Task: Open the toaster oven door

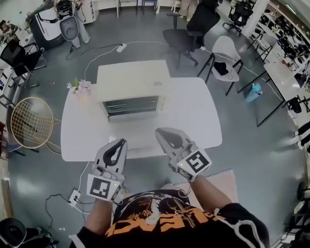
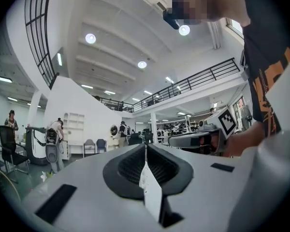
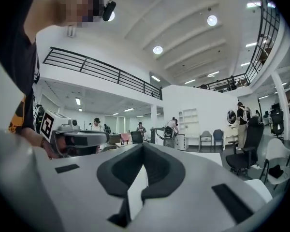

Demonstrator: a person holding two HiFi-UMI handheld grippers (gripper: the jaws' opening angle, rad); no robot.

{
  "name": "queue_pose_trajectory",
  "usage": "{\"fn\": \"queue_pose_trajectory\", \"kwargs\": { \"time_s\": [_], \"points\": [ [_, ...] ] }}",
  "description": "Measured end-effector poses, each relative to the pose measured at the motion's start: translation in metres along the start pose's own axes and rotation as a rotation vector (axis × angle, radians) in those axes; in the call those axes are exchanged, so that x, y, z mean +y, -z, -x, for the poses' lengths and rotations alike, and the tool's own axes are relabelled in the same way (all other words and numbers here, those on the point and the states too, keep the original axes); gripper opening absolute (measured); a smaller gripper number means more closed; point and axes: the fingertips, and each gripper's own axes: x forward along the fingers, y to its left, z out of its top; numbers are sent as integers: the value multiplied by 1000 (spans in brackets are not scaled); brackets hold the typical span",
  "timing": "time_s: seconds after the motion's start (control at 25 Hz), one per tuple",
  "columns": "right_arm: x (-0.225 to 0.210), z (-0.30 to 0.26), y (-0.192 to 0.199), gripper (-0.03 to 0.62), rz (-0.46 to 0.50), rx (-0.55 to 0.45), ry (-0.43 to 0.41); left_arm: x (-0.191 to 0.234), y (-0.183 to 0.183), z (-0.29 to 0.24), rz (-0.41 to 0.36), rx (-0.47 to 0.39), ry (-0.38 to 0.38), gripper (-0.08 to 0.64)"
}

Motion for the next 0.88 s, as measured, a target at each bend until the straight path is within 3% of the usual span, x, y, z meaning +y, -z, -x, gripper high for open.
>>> {"fn": "queue_pose_trajectory", "kwargs": {
  "time_s": [0.56, 0.88],
  "points": [
    [14, -3, -22, 12, 18, -28, -22, -6, -35, 10, -18, -69, 34, 32],
    [6, -2, -22, 12, 30, -24, -8, -13, -40, 5, 19, -97, 58, 32]
  ]
}}
